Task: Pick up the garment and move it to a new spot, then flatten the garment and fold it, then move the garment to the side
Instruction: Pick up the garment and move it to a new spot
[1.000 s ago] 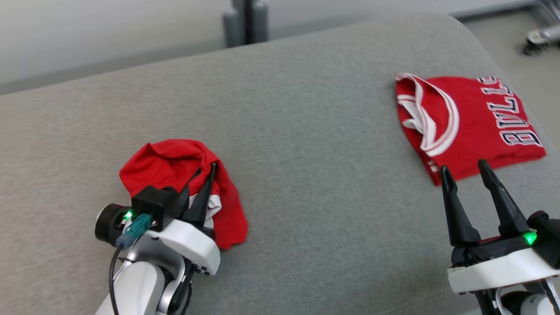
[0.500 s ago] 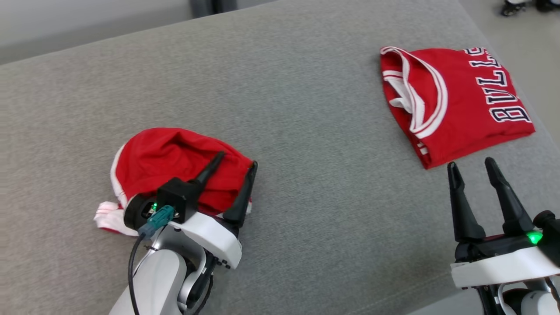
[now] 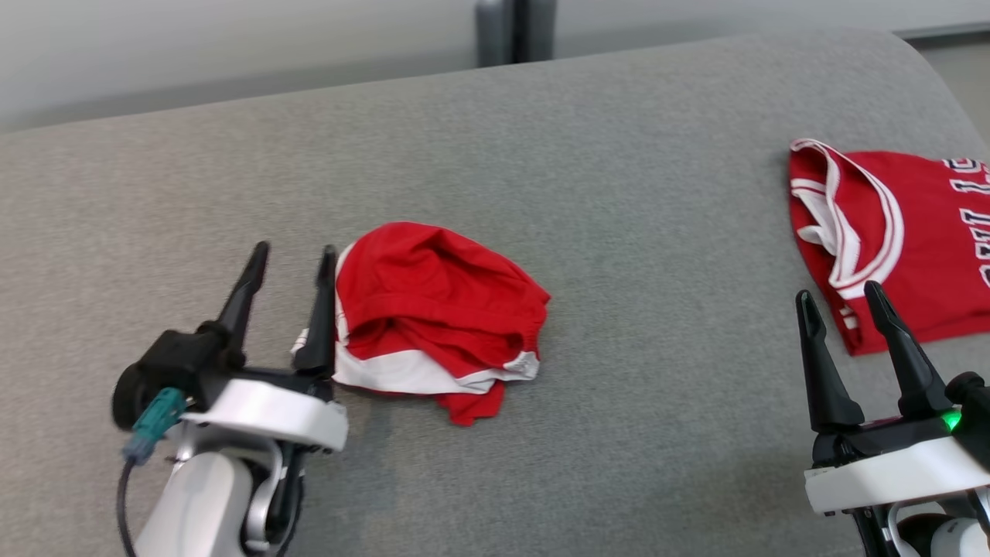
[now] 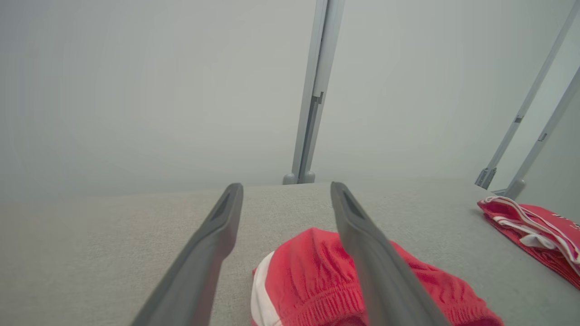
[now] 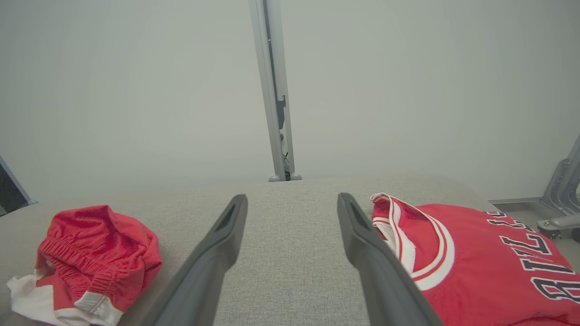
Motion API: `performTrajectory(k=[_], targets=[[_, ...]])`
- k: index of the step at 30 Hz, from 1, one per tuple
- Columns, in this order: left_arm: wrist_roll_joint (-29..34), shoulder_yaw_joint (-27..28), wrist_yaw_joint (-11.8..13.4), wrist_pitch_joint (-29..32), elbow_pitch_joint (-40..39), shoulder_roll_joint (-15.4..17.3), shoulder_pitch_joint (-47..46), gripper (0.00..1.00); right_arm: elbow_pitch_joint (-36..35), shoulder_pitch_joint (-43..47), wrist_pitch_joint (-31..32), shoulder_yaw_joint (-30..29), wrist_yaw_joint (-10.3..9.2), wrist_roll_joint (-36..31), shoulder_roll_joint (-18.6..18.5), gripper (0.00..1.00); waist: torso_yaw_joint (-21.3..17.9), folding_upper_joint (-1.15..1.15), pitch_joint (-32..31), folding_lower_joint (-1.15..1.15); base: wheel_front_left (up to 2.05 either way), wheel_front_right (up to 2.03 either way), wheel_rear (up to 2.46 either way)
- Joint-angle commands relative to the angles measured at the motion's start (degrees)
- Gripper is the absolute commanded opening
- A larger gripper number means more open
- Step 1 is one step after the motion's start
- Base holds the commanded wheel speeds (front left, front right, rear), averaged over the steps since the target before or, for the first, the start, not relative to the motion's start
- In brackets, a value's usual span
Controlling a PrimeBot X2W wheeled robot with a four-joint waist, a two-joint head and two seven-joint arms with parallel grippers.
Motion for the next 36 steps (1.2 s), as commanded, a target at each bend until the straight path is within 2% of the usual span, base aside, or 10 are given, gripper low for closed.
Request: performTrajectory(k=[1, 7, 11, 27, 36], targets=[[0.2, 0.5, 0.4, -0.2, -0.3, 0.7, 0.7, 1.0, -0.2, 0.5, 0.2, -0.1, -0.02, -0.3, -0.4, 1.0, 1.8, 0.0, -1.3, 0.0, 0.0, 0.0, 0.0], [-1.3, 4.7, 2.6, -1.2, -3.3, 3.3, 5.8, 1.0, -0.5, 1.3, 1.4, 0.1, -0.02, -0.4, -1.2, 1.0, 4.8, 0.0, -3.0, 0.0, 0.0, 0.0, 0.0], [-2.1, 5.9, 3.2, -1.0, -5.4, 4.2, 9.2, 1.0, -0.4, 2.5, 2.1, -0.2, -0.02, -0.5, -1.4, 1.0, 6.0, 0.0, -4.4, 0.0, 0.0, 0.0, 0.0], [0.0, 3.6, 5.5, 4.2, -14.0, 7.0, 18.5, 1.0, 0.0, 7.4, 4.5, 0.4, -0.02, -0.5, -2.2, 1.0, 6.1, 0.0, -11.4, 0.0, 0.0, 0.0, 0.0], [0.2, 2.9, 6.3, 6.2, -16.3, 7.6, 20.0, 1.0, -1.0, 9.0, 5.3, 0.0, -0.02, -0.5, -1.9, 1.0, 5.9, 0.0, -12.4, 0.0, 0.0, 0.0, 0.0]])
